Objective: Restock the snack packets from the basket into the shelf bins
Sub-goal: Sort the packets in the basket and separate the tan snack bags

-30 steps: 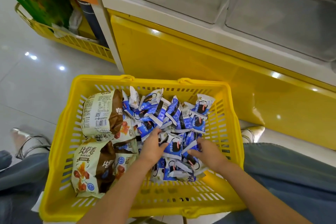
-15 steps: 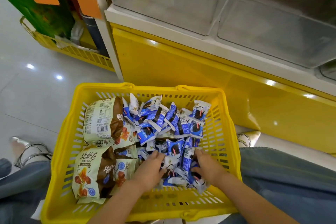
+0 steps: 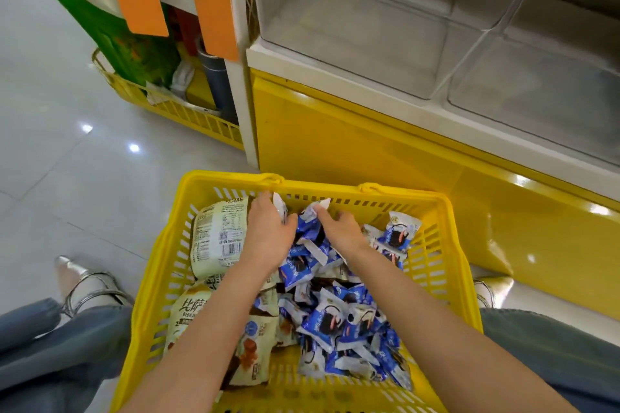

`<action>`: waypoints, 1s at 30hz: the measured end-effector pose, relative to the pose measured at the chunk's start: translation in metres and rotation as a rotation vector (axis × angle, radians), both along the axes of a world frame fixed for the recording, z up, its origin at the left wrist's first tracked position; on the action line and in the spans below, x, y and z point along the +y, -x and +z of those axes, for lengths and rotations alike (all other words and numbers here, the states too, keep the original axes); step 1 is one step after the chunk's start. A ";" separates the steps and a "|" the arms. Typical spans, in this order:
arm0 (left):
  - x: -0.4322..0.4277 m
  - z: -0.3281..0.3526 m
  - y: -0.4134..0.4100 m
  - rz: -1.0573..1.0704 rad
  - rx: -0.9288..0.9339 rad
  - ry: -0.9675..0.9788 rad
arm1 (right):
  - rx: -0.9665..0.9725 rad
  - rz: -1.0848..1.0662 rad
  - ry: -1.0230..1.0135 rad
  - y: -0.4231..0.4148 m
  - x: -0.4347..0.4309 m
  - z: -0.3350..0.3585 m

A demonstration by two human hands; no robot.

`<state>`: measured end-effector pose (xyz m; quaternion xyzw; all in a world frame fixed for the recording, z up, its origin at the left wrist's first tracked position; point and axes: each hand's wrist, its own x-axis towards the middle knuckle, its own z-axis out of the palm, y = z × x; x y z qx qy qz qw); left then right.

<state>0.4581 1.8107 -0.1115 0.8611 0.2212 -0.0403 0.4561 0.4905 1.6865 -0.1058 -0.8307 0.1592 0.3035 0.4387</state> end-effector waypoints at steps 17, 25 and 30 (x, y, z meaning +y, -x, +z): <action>-0.011 0.007 0.038 -0.023 -0.229 0.036 | -0.331 0.140 -0.163 0.042 -0.027 0.017; -0.072 -0.017 0.109 -0.351 0.065 0.278 | -0.121 0.261 -0.089 0.104 -0.108 0.009; -0.087 -0.033 0.123 -0.571 0.267 0.184 | 0.015 0.582 0.259 0.116 -0.133 -0.019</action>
